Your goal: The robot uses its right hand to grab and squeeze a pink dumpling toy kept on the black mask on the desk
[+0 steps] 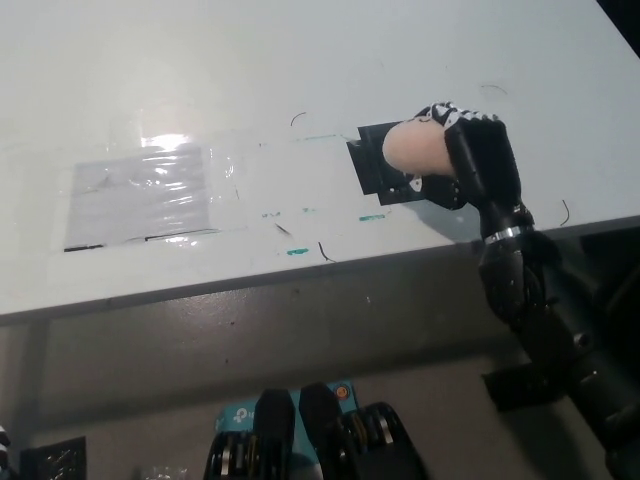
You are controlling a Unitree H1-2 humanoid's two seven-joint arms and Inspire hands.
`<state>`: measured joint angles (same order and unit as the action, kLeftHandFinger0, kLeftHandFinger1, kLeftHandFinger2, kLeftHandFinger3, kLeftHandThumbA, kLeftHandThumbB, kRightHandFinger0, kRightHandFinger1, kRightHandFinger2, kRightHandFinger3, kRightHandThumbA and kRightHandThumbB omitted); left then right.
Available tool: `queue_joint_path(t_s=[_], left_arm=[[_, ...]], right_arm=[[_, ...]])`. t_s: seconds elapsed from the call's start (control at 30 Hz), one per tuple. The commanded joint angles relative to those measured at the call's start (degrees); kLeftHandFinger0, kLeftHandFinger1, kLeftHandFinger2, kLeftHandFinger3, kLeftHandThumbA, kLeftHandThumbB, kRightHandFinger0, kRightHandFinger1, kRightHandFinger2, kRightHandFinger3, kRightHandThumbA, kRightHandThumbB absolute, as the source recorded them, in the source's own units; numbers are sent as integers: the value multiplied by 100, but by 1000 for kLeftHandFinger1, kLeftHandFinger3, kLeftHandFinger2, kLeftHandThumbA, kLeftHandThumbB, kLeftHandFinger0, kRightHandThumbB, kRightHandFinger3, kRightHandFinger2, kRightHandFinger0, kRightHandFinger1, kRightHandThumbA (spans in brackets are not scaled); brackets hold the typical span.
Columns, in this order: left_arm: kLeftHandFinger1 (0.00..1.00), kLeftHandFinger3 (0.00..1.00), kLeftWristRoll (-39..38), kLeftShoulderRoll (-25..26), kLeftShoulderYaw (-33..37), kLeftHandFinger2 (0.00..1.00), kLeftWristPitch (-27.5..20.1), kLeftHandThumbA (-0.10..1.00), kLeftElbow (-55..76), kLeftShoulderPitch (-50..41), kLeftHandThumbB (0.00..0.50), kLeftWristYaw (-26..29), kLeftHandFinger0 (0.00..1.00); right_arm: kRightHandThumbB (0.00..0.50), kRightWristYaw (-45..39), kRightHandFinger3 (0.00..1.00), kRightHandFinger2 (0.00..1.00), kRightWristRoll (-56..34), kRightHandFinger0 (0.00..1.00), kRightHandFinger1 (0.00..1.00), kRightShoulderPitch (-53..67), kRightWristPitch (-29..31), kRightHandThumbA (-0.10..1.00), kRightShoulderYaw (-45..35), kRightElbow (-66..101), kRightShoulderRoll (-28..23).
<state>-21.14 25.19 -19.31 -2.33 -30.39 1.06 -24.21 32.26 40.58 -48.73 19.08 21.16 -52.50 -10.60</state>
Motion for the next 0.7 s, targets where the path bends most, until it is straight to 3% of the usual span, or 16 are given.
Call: queue_joint_path(t_s=[0.0,0.03,0.1,0.13,0.17,0.2,0.3,0.33,0.37,0.4,0.47,0.53,0.67], left_arm=[[28,204,-83,135,-87,123,-103,1000,116,-5,500,4,0],[25,201,-65,137,-83,122,-110,1000,111,-3,500,18,0],[40,213,-77,146,-79,137,-147,1000,74,3,500,-25,0],[42,214,-73,149,-77,139,-144,1000,73,19,500,-21,0],[38,202,-93,160,-78,139,-155,1000,33,35,500,-60,0],[25,193,-113,163,-88,126,-127,1000,22,46,500,-64,0],[16,184,-115,164,-89,113,-103,1000,60,41,500,-57,0],[19,185,-111,168,-85,116,-93,1000,106,25,500,-61,0],[17,179,-122,161,-96,111,-67,1000,113,26,500,-42,0],[29,186,-99,169,-87,131,-94,1000,103,35,500,-38,0],[33,199,-104,165,-97,140,-72,1000,125,36,500,-20,0],[30,202,-90,173,-95,133,-122,1000,114,47,500,-26,0],[23,219,-71,183,-93,146,-101,1000,91,63,500,-2,0]], right_arm=[[0,-1307,455,290,-118,0,1,-768,-585,-100,91,7,-185],[0,-1409,512,277,-135,0,0,-776,-643,-100,93,16,-183],[6,-1508,726,250,-138,0,0,-790,-679,-100,107,-4,-180],[0,-1535,766,232,-144,0,0,-801,-697,-100,104,-10,-181],[27,-1700,934,281,-126,6,55,-822,-770,-100,147,-53,-183],[11,-1879,1000,332,-96,56,130,-846,-834,-100,200,-72,-197],[41,-2356,1000,578,-106,387,453,-890,-1107,-55,273,-115,-203],[32,-2651,1000,809,11,582,682,-911,-1388,84,374,-72,-224],[63,-2724,1000,947,43,670,833,-895,-1483,146,399,-13,-231],[75,-2841,1000,1000,77,775,988,-903,-1610,177,436,2,-233],[95,-3061,1000,1000,115,951,1000,-915,-1752,235,508,65,-256],[103,-3176,1000,1000,125,971,1000,-915,-1829,267,556,125,-275],[183,-3364,1000,1000,52,1000,1000,-878,-1910,306,605,180,-275]])
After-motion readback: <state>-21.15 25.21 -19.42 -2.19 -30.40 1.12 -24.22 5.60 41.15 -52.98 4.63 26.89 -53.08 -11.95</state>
